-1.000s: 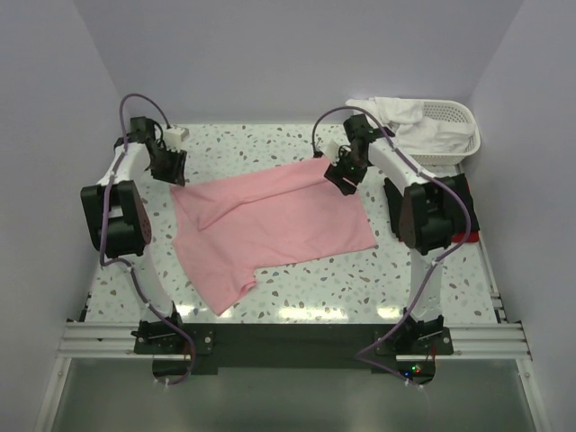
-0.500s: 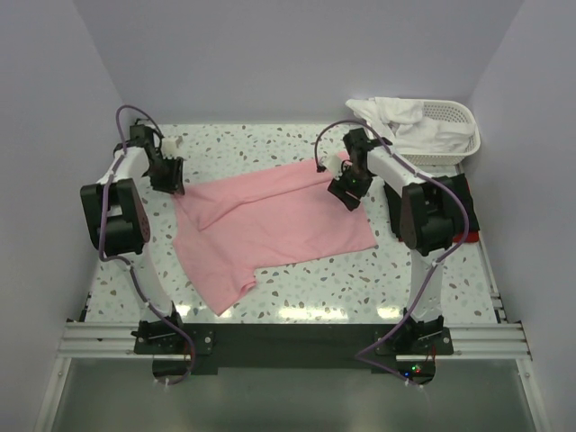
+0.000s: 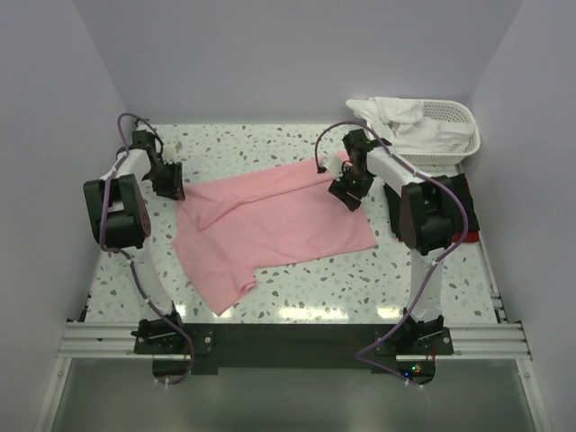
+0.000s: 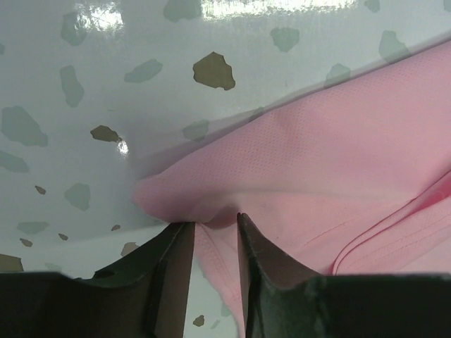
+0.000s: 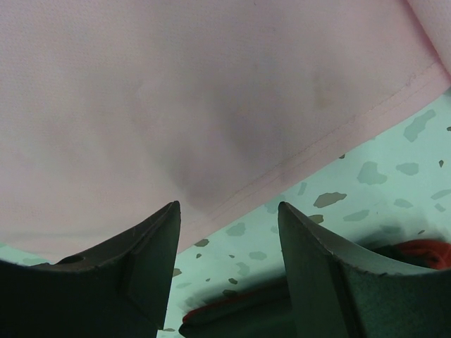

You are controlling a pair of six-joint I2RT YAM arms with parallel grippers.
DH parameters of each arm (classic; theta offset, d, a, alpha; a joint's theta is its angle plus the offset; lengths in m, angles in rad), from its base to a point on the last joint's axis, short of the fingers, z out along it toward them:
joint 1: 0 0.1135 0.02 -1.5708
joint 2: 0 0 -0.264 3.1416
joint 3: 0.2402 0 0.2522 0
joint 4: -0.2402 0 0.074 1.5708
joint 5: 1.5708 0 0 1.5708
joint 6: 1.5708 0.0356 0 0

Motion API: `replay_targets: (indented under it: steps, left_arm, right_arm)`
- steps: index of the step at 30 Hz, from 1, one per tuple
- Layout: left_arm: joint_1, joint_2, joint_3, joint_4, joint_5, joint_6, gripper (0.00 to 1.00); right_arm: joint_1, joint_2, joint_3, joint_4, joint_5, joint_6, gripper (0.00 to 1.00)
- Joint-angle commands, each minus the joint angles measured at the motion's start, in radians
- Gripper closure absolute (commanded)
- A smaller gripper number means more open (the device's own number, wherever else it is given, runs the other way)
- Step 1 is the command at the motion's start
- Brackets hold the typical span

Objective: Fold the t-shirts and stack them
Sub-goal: Fold the tshirt

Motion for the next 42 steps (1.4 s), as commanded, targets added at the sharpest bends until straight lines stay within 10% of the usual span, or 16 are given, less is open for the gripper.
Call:
replay_targets:
  steps: [1, 8, 19, 24, 42]
  left_arm:
    - [0.018, 0.003, 0.027, 0.03, 0.043, -0.025, 0.66]
    - [0.038, -0.006, 0.051, 0.036, 0.035, -0.028, 0.99]
    - [0.064, 0.029, 0.114, 0.004, 0.064, 0.033, 1.0]
    - [0.055, -0.061, 0.096, -0.059, 0.247, 0.196, 0.59]
    - [-0.249, -0.057, 0.018, -0.036, 0.181, 0.281, 0.35]
  right_arm:
    - [0.003, 0.012, 0.015, -0.003, 0.019, 0.007, 0.39]
    - [0.003, 0.026, 0.02, -0.004, 0.039, -0.005, 0.39]
    - [0.01, 0.037, 0.04, -0.023, 0.033, 0.002, 0.39]
    - [0.015, 0.017, 0.093, -0.059, -0.046, 0.019, 0.39]
    - [0.012, 0.057, 0.25, -0.142, -0.085, 0.099, 0.39]
